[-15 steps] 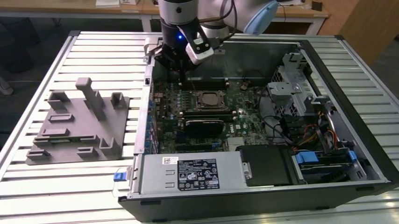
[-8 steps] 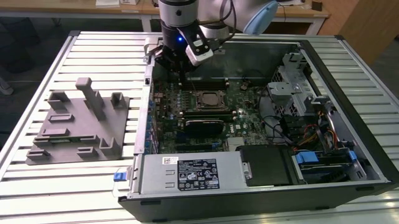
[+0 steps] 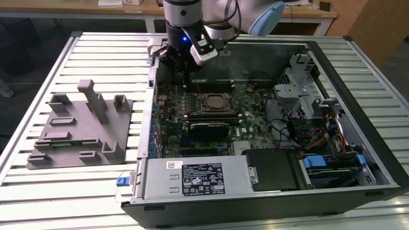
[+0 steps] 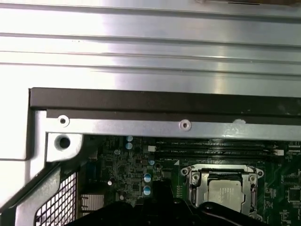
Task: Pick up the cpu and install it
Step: 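Install the first cpu locking lever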
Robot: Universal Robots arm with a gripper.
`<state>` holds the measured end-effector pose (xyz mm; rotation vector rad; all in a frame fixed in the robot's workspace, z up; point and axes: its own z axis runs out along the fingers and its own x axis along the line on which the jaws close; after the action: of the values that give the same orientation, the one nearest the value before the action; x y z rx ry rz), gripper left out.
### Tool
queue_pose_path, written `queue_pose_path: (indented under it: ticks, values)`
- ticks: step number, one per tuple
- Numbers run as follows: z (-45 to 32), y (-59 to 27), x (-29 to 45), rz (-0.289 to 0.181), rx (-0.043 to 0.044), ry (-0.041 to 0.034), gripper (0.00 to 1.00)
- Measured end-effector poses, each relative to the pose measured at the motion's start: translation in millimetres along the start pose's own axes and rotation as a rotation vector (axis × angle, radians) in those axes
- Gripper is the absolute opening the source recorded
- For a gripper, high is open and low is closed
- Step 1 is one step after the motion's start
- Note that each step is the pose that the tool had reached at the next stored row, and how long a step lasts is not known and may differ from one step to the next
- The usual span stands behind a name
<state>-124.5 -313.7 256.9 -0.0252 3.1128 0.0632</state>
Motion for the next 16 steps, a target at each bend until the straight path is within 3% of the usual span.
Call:
queue_pose_path:
  ticks: [10, 16]
  values:
    - [1.5, 4.1, -6.6, 0.000, 0.0000, 0.0001, 0.11]
    - [2.0, 4.0, -20.0, 0.000, 0.0000, 0.0001, 0.11]
